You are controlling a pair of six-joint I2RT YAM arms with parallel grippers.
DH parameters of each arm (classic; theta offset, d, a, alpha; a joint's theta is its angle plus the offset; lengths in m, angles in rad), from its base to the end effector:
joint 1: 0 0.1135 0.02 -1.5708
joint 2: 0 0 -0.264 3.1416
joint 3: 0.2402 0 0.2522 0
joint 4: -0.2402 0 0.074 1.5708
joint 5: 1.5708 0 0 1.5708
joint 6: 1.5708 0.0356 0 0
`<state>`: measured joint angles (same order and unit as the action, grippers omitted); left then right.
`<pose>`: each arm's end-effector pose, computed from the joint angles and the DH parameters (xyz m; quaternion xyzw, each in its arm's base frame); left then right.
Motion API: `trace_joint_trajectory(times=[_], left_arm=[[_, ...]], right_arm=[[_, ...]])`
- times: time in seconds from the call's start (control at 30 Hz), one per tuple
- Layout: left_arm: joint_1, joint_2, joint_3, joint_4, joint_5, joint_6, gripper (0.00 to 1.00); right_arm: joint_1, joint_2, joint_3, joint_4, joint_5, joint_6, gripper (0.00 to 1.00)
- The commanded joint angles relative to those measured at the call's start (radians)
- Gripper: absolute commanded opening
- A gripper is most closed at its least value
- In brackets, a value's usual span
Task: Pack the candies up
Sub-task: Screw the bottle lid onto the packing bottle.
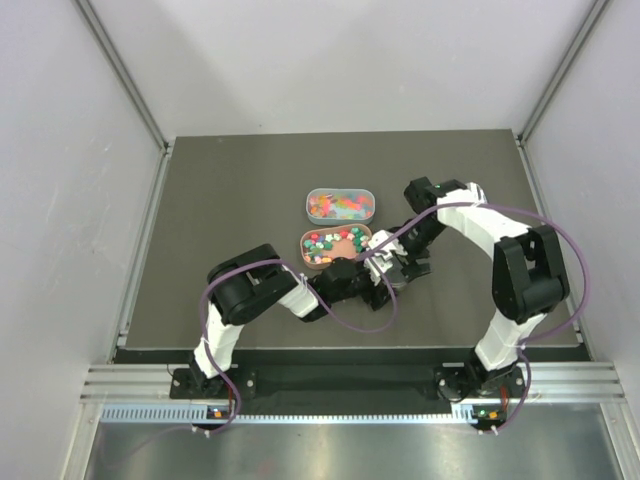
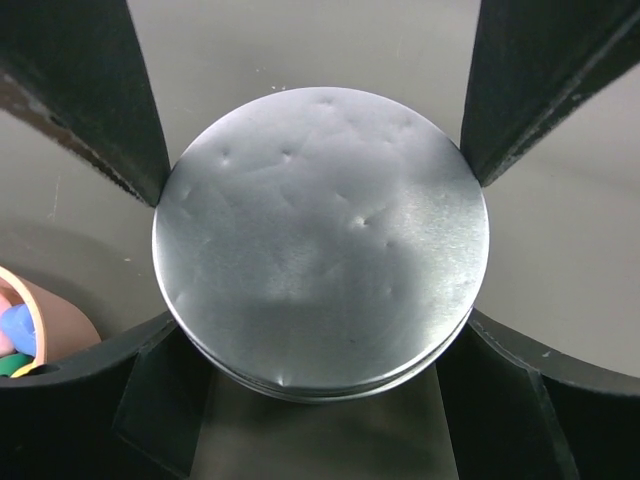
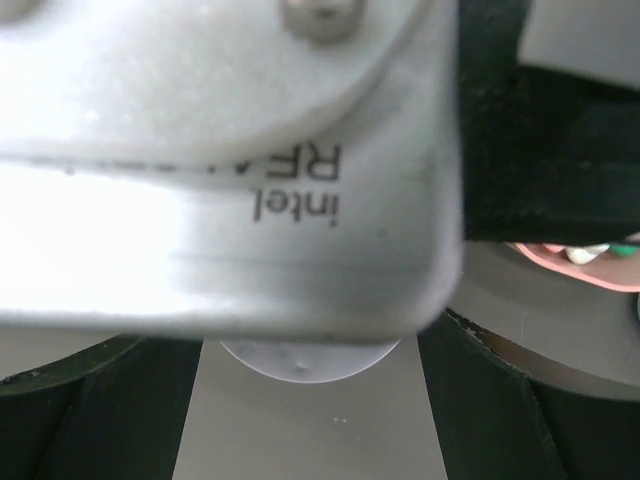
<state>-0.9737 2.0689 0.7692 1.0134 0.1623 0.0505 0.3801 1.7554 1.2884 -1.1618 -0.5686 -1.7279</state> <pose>0.2056 -0.3127 0.0947 0.4334 0.6719 -0.3240 0.5056 0.2791 0.1321 0.2125 -0.8301 0.4811 0.2364 0.1532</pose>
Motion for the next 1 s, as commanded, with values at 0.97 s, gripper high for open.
trace_joint_trajectory(times=[0.97], left_arm=[[-0.006, 0.049, -0.064, -0.414, -0.101, 0.074, 0.99]], right_arm=[[0.063, -0.013, -0.190, 0.251, 0.073, 0.542, 1.00]])
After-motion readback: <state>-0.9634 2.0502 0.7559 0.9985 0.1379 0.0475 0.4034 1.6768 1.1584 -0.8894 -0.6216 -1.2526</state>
